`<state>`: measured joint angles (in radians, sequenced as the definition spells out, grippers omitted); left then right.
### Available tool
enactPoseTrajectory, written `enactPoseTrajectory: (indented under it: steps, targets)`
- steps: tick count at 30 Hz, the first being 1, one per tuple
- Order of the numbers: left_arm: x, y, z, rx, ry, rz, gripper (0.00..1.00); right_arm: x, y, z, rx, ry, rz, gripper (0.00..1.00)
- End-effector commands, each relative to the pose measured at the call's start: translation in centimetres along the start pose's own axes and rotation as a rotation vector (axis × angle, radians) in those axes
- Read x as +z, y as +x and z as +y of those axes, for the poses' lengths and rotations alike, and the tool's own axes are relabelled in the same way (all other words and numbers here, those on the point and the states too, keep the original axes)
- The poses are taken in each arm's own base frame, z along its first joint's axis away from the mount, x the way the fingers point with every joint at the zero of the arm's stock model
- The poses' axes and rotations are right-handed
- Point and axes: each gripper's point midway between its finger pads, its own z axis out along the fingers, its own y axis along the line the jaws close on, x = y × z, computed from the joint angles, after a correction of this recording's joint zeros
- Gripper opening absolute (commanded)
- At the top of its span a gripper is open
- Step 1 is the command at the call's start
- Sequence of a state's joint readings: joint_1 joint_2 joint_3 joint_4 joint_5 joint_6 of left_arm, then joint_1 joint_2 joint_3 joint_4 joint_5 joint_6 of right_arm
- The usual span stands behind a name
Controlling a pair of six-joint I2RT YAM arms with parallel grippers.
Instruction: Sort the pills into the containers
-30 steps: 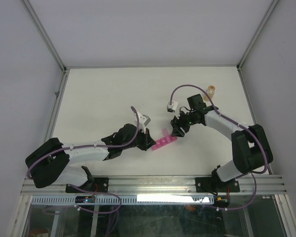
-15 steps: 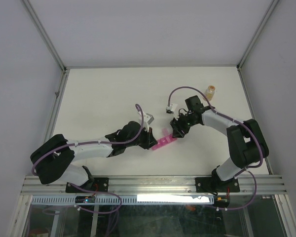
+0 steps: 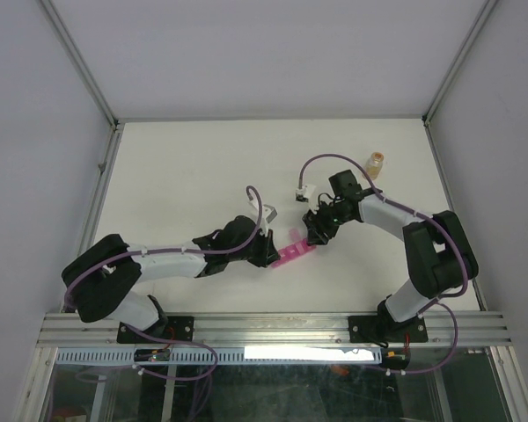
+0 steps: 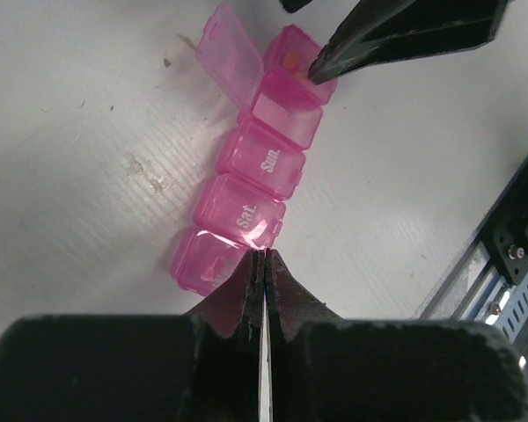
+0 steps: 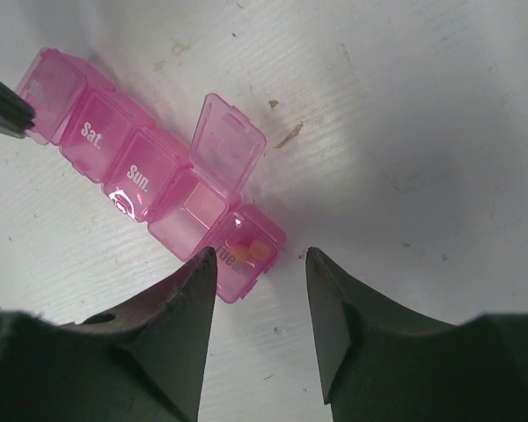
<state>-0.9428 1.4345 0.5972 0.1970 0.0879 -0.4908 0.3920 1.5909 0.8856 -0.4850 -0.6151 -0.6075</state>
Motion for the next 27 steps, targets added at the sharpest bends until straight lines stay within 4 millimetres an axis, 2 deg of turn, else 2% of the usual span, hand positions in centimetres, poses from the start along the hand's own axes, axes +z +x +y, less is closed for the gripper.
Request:
enactPoseTrajectory:
  steps: [1,4,6,8,12,14,17,20,27]
  targets:
    - [1.2,2.1,1.3,-0.057,-0.061,0.079,0.00,-0.2,-1.3,-0.6,-0.012,0.022,-0.010,0.47]
    - [1.9,4.3,2.7,-0.080,-0.103,0.146,0.00,-0.2,-1.3,-0.7,-0.008,0.027,-0.009,0.47]
    - [2.0,4.3,3.0,-0.079,-0.116,0.150,0.00,-0.2,-1.3,-0.7,-0.007,0.028,-0.006,0.47]
    - [1.7,3.2,2.3,-0.067,-0.094,0.122,0.00,-0.2,-1.2,-0.7,-0.004,0.027,-0.004,0.47]
    - [0.1,-0.3,-0.1,-0.039,-0.025,0.028,0.02,-0.3,-1.7,-0.3,0.000,0.009,-0.018,0.49]
    - [-1.1,-2.2,-1.5,-0.015,0.018,-0.032,0.07,-0.5,-2.2,0.0,0.007,-0.009,-0.034,0.52]
    - [-2.6,-3.9,-2.4,0.008,0.043,-0.096,0.16,-0.8,-2.8,0.6,0.021,-0.035,-0.055,0.54]
    - [-3.6,-4.4,-2.0,0.019,0.028,-0.143,0.19,-0.9,-2.8,0.8,0.029,-0.049,-0.060,0.53]
    - [-6.1,-4.8,-2.3,0.010,0.077,-0.257,0.21,-0.4,-1.4,1.3,0.060,-0.069,-0.011,0.46]
